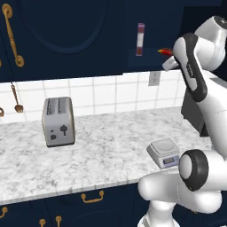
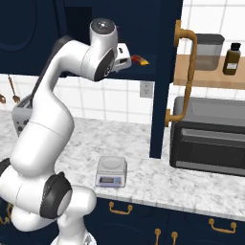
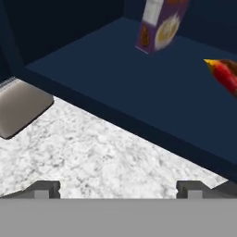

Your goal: Pick the bar and place it on the digital scale for weighing, and close the cabinet.

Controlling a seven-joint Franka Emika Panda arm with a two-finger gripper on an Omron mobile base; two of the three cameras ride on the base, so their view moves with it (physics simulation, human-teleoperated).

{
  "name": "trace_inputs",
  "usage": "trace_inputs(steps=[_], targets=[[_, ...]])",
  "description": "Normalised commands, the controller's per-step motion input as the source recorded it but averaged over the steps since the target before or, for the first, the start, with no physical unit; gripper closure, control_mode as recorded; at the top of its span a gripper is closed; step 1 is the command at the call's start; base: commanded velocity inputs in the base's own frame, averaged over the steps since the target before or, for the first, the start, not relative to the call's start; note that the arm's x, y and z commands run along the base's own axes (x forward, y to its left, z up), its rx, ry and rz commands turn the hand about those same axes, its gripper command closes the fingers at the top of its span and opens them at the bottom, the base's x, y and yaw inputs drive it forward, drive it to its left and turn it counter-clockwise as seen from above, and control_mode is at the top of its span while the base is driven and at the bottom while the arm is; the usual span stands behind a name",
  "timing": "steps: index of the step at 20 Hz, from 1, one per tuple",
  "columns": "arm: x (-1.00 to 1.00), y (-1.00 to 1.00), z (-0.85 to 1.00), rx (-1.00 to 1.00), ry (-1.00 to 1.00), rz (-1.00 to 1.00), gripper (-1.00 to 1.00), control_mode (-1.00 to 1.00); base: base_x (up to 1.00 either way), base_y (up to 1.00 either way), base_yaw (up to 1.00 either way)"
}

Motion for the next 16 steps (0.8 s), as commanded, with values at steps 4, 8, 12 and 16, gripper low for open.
trace_inputs(steps=[4, 8, 12, 16], targets=[[0.55, -0.36, 0.0, 0.0, -0.06, 0.0, -1.0, -1.0, 0.0, 0.0, 0.0], [0.59, -0.29, 0.08, 0.0, -0.02, 0.0, -1.0, -1.0, 0.0, 0.0, 0.0], [0.51, -0.24, 0.33, 0.05, 0.0, 0.0, -1.0, -1.0, 0.0, 0.0, 0.0], [0.41, -0.25, 0.24, 0.01, 0.0, 0.0, -1.0, -1.0, 0.0, 0.0, 0.0]])
